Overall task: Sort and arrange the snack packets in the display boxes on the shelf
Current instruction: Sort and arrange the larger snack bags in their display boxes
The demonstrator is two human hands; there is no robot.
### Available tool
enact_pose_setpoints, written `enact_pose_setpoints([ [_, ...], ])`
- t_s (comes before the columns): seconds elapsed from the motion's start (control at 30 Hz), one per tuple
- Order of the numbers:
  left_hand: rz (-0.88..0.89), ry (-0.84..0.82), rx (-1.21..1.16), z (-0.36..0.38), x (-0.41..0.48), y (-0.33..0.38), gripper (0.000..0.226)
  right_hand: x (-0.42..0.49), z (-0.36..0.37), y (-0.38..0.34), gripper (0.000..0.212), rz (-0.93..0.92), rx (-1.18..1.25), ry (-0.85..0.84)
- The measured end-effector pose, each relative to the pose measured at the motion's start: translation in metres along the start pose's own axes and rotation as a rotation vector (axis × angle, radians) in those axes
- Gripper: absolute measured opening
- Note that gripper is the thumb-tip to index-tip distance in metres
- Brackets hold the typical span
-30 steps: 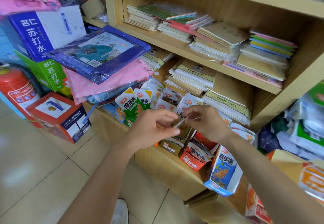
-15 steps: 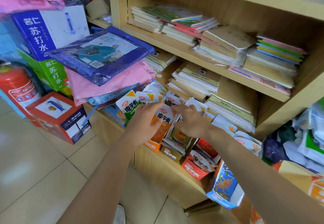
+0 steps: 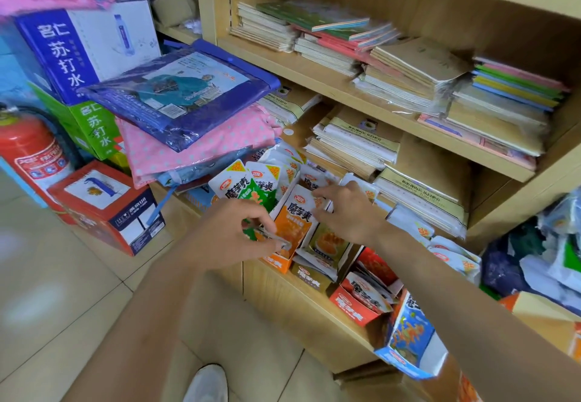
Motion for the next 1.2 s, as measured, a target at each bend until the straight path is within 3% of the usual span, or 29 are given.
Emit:
enact_pose_setpoints([
  [0.13,-0.031,-0.057,-0.023,-0.005,-0.009,-0.001,0.024,0.007,0.012,-0.011,0.051,0.026,-0.123,0.017],
  [0.3,-0.064,-0.078,-0.05,-0.006,-0.011,-0.001,0.035,0.005,0.017,-0.014,0.016,-0.047,0.081,0.129],
  [0.4,-0.062,-0.023,-0.069,-0.004,-0.01,-0.001,0.038,-0.009,0.018,-0.022,0.015,-0.146,0.083,0.165],
  [0.57,-0.035,0.009,-0.028,0.0,-0.009,0.001,0.056,-0.034,0.005,-0.041,0.009,-0.262,0.531,0.013],
  [0.67,0.021,-0.016,-0.017,0.002,-0.009,-0.001,0.038,-0.034,0.001,-0.038,0.009,-0.194,0.67,-0.025],
  [0.8,-0.007,-0.013,0.007,-0.001,-0.011,-0.002,0.038,-0.016,0.003,-0.016,0.024,-0.1,0.212,0.249],
  [0.9,-0.015,-0.012,0.015,-0.002,-0.011,-0.003,0.037,-0.006,0.008,-0.012,0.042,-0.004,-0.041,0.18],
  [0.97,-0.028,-0.023,0.024,0.0,-0.012,-0.004,0.04,-0.004,0.012,-0.014,0.042,0.038,-0.158,0.121],
  [1.2,-0.05,-0.031,0.028,0.004,-0.017,-0.006,0.042,0.012,0.018,-0.021,0.029,0.109,-0.194,0.087],
])
Point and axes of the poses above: each hand's wrist, its own x-axis towards the middle knuckle, its own z-axis out of the palm, y = z × x, the point moved 2 cm from there along x, towards the middle knuckle, and after that the axes turned 1 degree about y, right-handed, at the moved point
